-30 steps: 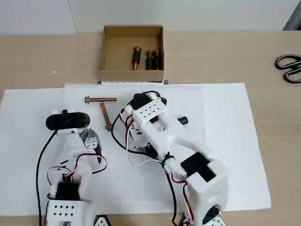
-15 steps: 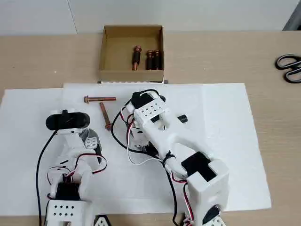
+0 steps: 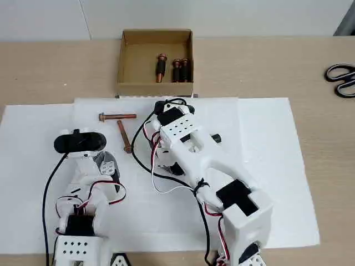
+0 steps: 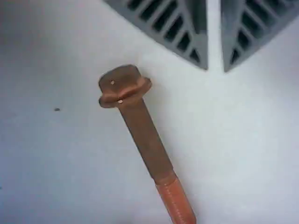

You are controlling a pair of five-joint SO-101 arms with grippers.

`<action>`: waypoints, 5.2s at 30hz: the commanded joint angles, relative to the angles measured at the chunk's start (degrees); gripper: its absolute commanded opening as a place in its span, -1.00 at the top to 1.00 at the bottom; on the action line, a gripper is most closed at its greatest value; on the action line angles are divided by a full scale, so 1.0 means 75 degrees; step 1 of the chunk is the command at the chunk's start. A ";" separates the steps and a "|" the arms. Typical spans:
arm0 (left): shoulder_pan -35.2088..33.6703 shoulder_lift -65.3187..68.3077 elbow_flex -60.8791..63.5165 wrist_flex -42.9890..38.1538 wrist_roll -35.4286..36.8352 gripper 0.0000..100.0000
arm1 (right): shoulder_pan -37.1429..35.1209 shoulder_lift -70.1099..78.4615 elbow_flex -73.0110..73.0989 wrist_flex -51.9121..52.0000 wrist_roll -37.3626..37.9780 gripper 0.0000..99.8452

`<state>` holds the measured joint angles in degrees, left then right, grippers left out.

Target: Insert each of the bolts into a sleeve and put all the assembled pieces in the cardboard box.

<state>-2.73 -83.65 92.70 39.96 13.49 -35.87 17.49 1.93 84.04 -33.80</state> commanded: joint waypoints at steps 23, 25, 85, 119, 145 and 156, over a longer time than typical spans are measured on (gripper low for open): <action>-0.0023 -0.0059 -0.0076 -0.0129 0.0023 0.99 | 0.0205 -0.0697 -0.0223 -0.0252 0.0082 0.99; -0.0023 -0.0059 -0.0076 -0.0129 0.0023 0.99 | 0.0205 -0.1073 -0.0223 -0.0264 0.0094 0.99; 0.0305 1.1218 -1.4271 0.6517 0.2274 0.99 | 0.3405 -1.2630 0.6095 -0.1518 0.5040 1.00; -0.0023 1.5789 -1.7084 0.7080 0.7537 0.79 | 0.3780 -1.5455 0.6845 0.0123 0.4630 1.00; -0.0504 1.6668 -1.7061 0.6142 0.7572 0.71 | 0.3780 -1.5455 0.6845 0.0111 0.4630 1.00; -0.0680 1.6692 -1.7026 0.5650 0.7525 0.92 | 0.3780 -1.5455 0.6845 0.0111 0.4630 1.00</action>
<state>-7.82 42.24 -33.36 83.03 70.11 -8.09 -98.02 53.54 84.75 1.71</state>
